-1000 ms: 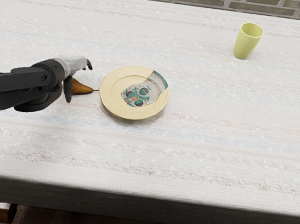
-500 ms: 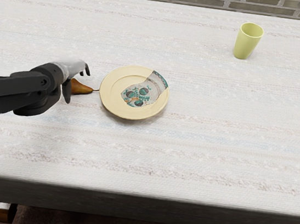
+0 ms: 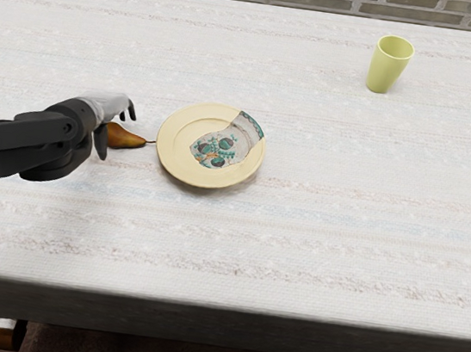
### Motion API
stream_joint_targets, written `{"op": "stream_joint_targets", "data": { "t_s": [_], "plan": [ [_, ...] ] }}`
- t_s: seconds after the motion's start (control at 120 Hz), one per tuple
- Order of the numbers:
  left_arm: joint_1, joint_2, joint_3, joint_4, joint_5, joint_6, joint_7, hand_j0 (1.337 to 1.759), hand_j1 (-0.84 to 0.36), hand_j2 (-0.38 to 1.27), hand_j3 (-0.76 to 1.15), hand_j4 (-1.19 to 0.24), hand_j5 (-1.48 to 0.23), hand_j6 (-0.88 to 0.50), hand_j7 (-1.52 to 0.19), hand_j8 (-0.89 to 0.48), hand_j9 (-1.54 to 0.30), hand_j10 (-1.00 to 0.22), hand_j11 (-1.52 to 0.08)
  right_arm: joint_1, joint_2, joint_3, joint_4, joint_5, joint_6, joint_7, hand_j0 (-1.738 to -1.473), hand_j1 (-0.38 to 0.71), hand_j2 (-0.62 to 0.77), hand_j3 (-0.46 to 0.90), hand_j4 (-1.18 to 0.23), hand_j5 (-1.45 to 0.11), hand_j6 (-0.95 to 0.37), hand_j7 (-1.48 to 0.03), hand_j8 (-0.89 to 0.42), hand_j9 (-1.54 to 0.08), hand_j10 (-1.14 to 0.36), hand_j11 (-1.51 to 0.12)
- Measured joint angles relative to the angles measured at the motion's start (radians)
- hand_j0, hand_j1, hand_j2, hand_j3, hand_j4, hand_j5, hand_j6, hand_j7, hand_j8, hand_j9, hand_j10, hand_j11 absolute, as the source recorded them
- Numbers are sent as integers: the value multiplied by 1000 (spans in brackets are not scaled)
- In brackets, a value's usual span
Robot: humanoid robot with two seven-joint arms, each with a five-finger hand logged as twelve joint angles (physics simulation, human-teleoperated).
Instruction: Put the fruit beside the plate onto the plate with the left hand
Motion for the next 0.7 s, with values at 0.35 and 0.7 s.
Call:
{"op": "stream_joint_targets", "data": {
  "t_s": [0.35, 0.7],
  "plan": [
    [0, -8, 0, 1, 0, 0, 0, 1658, -159, 89, 0, -428, -554, -429, -554, -429, -553, -428, -553, 0, 0, 0, -4, 0, 0, 0, -1658, -349, 0, 0, 0, 0, 0, 0, 0, 0, 0, 0],
    [11, -14, 0, 8, 0, 0, 0, 1658, -218, 99, 0, -476, -617, -477, -617, -477, -617, -476, -617, 0, 0, 0, -4, 0, 0, 0, -1658, -349, 0, 0, 0, 0, 0, 0, 0, 0, 0, 0]
  ]
}}
